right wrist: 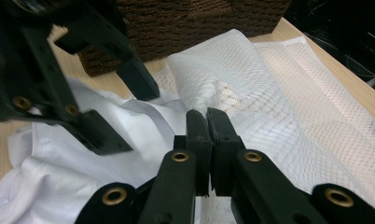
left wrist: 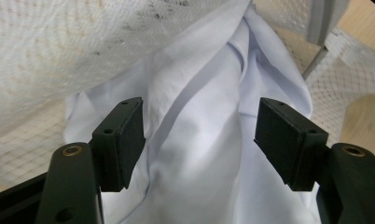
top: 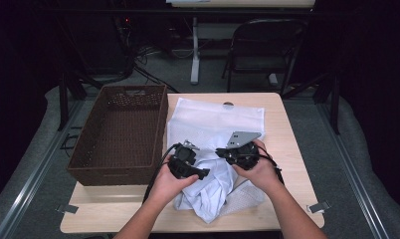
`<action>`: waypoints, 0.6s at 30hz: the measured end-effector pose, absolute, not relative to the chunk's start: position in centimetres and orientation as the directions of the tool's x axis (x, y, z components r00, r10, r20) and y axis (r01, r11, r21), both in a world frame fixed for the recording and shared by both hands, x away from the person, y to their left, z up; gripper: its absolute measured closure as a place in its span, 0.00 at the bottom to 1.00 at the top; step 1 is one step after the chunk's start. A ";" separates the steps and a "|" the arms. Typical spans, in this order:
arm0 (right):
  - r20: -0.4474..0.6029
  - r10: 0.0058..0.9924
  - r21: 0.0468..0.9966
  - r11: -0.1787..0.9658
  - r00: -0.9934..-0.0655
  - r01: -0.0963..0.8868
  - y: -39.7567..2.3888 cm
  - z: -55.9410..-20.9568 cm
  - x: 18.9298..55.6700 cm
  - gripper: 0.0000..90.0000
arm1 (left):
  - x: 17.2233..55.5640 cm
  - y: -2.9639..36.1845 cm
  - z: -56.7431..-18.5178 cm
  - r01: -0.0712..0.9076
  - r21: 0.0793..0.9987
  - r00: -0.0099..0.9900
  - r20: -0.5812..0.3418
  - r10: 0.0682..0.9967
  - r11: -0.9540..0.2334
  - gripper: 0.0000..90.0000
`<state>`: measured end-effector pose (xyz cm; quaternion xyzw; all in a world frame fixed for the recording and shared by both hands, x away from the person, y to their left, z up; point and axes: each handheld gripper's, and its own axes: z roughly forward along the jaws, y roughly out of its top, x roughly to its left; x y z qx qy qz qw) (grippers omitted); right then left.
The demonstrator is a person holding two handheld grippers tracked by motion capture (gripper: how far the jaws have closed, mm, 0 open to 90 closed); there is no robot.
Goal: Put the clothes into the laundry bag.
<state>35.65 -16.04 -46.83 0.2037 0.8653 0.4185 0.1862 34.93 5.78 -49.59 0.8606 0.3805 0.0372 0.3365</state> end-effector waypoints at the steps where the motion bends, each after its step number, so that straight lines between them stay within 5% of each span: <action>1: -0.149 0.509 0.801 0.565 -0.848 0.199 -16.1 -46.9 35.7 0.98 | 34.7 6.1 -49.5 0.628 0.612 0.710 -0.196 0.677 -0.482 0.37; 18: -0.154 0.506 0.798 0.570 -0.849 0.195 -15.9 -46.9 35.5 0.98 | 32.5 8.8 -51.8 0.647 0.587 0.707 -0.223 0.671 -0.487 0.35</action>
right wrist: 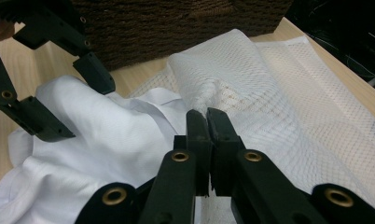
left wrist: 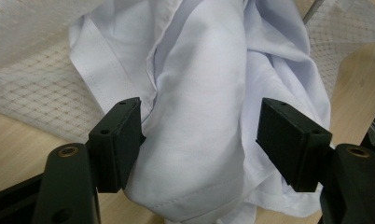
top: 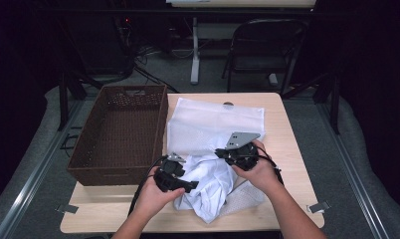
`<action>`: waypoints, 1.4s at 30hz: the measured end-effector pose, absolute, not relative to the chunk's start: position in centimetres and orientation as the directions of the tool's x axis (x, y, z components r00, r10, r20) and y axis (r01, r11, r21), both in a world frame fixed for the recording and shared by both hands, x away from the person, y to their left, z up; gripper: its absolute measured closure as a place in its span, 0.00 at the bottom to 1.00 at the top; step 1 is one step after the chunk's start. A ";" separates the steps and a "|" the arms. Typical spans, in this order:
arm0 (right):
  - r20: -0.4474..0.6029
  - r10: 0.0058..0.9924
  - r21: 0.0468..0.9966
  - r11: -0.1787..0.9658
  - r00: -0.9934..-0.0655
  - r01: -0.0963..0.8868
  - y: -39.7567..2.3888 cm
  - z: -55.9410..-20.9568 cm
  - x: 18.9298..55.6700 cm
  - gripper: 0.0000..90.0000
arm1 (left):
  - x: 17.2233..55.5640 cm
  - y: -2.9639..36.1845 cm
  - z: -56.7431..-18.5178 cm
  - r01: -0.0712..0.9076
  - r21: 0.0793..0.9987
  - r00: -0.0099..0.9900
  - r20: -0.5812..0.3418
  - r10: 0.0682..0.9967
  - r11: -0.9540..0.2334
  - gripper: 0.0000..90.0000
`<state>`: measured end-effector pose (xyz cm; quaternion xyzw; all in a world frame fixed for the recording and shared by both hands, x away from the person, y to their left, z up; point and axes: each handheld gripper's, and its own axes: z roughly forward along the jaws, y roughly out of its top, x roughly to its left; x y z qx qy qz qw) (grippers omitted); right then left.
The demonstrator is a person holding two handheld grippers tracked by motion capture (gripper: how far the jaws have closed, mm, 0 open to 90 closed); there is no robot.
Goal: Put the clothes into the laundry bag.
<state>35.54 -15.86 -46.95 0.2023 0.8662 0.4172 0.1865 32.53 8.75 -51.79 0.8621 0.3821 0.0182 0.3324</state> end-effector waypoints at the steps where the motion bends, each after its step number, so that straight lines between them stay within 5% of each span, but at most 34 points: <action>1: -0.153 0.506 0.799 0.569 -0.849 0.195 -15.9 -47.0 35.5 0.98 | 32.5 8.7 -52.0 0.644 0.585 0.711 -0.221 0.668 -0.492 0.35; 23: -0.164 0.499 0.792 0.581 -0.851 0.188 -15.7 -47.0 35.2 0.98 | 32.4 8.3 -54.2 0.614 0.591 0.737 -0.190 0.649 -0.524 0.60; 34: -0.166 0.496 0.790 0.584 -0.852 0.186 -15.7 -47.1 35.2 0.98 | 32.1 8.2 -54.7 0.606 0.601 0.741 -0.188 0.645 -0.521 0.62; 42: -0.169 0.489 0.787 0.590 -0.856 0.182 -15.5 -47.2 35.1 0.98 | 31.9 7.9 -54.9 0.596 0.614 0.737 -0.162 0.657 -0.517 0.81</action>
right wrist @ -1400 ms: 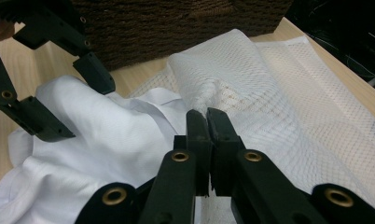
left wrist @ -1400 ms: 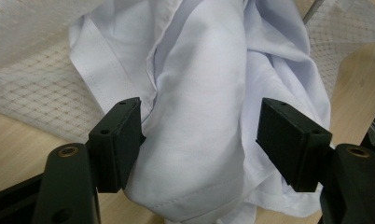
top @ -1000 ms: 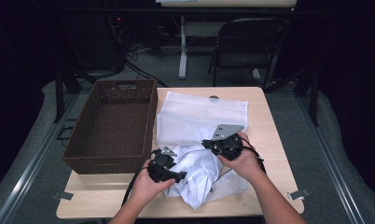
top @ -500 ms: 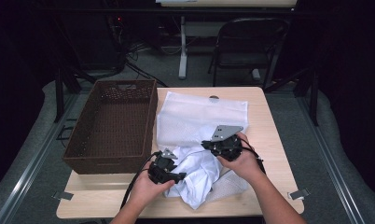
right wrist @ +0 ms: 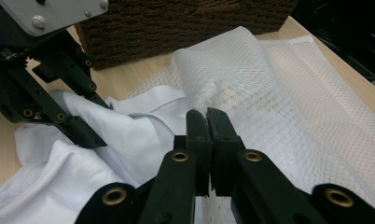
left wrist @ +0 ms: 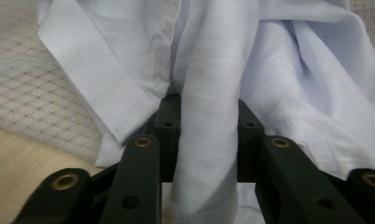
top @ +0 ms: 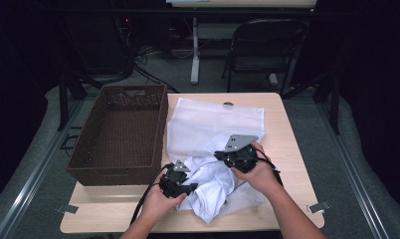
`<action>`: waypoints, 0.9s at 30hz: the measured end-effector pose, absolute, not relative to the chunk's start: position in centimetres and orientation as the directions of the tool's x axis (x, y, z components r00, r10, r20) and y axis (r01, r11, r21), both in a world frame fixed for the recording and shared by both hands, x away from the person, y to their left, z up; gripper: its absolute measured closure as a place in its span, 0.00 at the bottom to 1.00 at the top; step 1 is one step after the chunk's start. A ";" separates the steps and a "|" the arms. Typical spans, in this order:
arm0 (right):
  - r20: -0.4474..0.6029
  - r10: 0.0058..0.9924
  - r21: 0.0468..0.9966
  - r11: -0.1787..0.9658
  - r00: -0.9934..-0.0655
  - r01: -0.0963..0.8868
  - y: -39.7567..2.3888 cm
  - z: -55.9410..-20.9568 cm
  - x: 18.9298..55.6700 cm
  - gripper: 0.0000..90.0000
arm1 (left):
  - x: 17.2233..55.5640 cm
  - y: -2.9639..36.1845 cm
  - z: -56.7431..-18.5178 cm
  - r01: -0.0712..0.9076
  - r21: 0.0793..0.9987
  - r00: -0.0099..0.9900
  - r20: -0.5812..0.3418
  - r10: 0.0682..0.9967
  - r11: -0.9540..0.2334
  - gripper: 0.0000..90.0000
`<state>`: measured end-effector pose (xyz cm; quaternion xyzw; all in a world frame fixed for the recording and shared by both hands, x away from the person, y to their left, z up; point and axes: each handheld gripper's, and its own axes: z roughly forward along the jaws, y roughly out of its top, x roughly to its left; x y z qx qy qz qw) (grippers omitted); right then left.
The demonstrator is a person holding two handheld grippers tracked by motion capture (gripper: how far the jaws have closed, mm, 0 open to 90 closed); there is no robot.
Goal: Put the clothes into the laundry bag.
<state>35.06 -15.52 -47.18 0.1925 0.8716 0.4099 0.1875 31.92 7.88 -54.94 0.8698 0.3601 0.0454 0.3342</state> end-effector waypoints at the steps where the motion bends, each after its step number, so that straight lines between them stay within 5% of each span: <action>1: -0.168 0.490 0.787 0.590 -0.856 0.183 -15.5 -47.2 35.0 0.98 | 31.9 7.8 -54.9 0.595 0.613 0.737 -0.159 0.657 -0.519 0.83; 8: -0.166 0.482 0.787 0.591 -0.860 0.179 -15.3 -47.2 34.9 0.98 | 31.9 7.5 -54.6 0.583 0.622 0.745 -0.153 0.649 -0.522 0.91; 27: -0.159 0.477 0.790 0.586 -0.864 0.178 -15.0 -47.1 34.8 0.98 | 32.7 7.3 -52.1 0.589 0.657 0.732 -0.187 0.655 -0.471 0.93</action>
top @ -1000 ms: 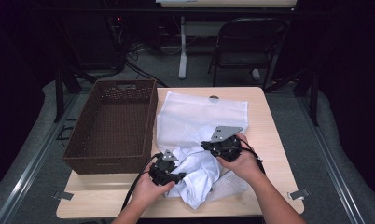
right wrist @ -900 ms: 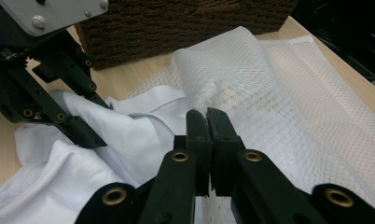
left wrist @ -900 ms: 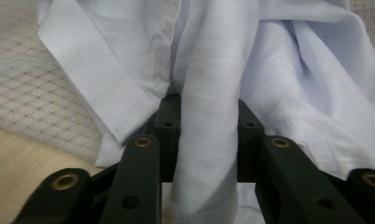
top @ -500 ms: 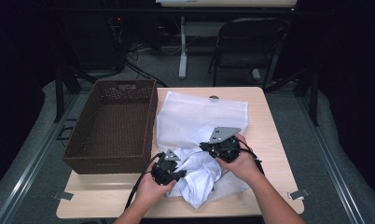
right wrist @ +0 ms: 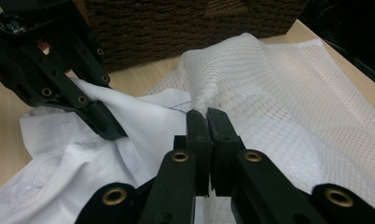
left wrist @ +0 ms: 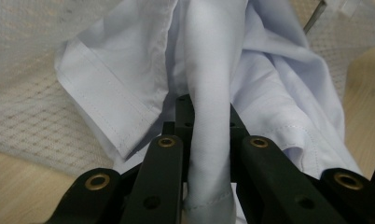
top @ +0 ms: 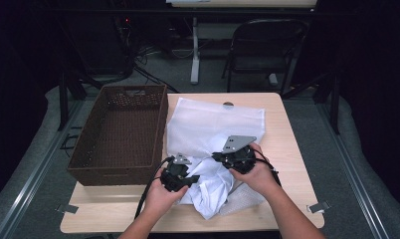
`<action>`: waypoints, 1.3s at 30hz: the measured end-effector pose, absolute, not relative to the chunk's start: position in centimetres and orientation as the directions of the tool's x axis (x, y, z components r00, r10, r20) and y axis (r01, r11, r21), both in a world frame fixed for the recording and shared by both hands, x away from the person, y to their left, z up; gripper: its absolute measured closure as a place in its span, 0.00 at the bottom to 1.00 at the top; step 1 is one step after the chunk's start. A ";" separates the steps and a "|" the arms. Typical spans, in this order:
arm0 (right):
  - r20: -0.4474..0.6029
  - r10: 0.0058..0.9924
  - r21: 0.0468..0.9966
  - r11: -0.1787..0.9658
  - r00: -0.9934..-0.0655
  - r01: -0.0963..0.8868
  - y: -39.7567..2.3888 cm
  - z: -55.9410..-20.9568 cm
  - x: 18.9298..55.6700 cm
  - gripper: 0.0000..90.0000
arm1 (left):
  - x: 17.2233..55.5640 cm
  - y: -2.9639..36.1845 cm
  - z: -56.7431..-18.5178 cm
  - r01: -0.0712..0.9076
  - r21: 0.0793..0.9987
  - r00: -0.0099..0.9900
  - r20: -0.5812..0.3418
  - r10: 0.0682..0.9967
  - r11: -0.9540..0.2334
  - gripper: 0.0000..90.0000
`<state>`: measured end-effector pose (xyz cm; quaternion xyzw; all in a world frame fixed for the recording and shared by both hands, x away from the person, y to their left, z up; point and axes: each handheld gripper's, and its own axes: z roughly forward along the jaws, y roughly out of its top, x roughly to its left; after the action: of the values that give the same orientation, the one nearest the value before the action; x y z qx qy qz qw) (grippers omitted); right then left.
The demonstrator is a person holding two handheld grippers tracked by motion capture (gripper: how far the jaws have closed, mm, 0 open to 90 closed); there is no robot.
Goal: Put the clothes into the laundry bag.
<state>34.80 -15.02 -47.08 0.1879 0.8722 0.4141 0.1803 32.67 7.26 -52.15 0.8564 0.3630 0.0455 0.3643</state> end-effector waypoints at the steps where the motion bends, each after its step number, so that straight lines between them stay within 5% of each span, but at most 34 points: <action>1: -0.159 0.477 0.791 0.586 -0.865 0.178 -15.0 -47.1 34.8 0.98 | 32.7 7.2 -52.0 0.584 0.660 0.735 -0.183 0.653 -0.473 0.92; 39: -0.135 0.482 0.811 0.555 -0.866 0.183 -15.3 -46.7 34.8 0.98 | 34.1 3.2 -51.6 0.561 0.702 0.748 -0.203 0.632 -0.439 0.93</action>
<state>34.77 -15.26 -46.67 0.1922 0.8646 0.4305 0.1737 34.09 3.16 -51.60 0.8471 0.3521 0.0448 0.3955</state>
